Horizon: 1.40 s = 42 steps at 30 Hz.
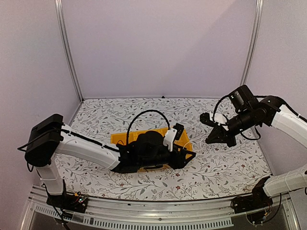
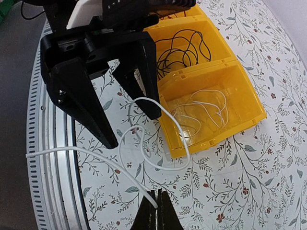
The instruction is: Untangle the cables
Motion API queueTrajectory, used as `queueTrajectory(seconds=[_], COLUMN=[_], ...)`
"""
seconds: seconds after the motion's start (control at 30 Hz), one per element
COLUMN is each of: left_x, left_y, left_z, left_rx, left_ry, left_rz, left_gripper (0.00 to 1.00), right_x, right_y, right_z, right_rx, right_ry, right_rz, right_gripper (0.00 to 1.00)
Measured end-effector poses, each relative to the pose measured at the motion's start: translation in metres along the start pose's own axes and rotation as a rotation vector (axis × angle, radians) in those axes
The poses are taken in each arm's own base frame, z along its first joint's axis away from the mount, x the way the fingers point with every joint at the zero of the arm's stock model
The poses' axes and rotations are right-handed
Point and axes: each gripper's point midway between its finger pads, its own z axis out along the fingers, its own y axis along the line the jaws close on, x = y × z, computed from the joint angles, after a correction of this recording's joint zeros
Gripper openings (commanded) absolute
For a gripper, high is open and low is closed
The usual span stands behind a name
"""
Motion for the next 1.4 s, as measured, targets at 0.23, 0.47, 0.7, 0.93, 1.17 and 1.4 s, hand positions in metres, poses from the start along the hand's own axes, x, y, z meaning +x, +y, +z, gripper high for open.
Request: queueTrajectory(seconds=[0.23,0.47,0.7,0.93,1.17,1.4], left_x=[-0.009,-0.020,-0.045,-0.037,-0.017,-0.071], left_y=[0.008,0.017,0.019,0.036,0.086,0.073], left_z=[-0.001,-0.003,-0.004,-0.003,-0.033,-0.061], left_rx=[-0.015,-0.005,0.044,0.037,-0.140,-0.125], left_ry=[-0.041,-0.100,-0.187,-0.195,-0.166,-0.312], left_rz=[-0.056,-0.076,-0.066,-0.099,-0.136,-0.146], left_gripper=[0.52,0.39,0.01,0.00,0.00,0.00], right_x=[-0.018,-0.024,-0.028,-0.045,-0.064,-0.071], right_y=[0.005,0.009,0.010,0.007,-0.037,-0.083], right_z=[-0.012,-0.015,-0.015,-0.029,-0.082,-0.127], right_rx=[-0.033,-0.055,-0.072,-0.055,0.115,0.286], right_ry=[-0.047,-0.070,-0.076,-0.116,-0.213,-0.310], right_rz=[0.000,0.001,0.008,-0.003,0.041,0.110], right_gripper=[0.00,0.00,0.00,0.00,0.00,0.00])
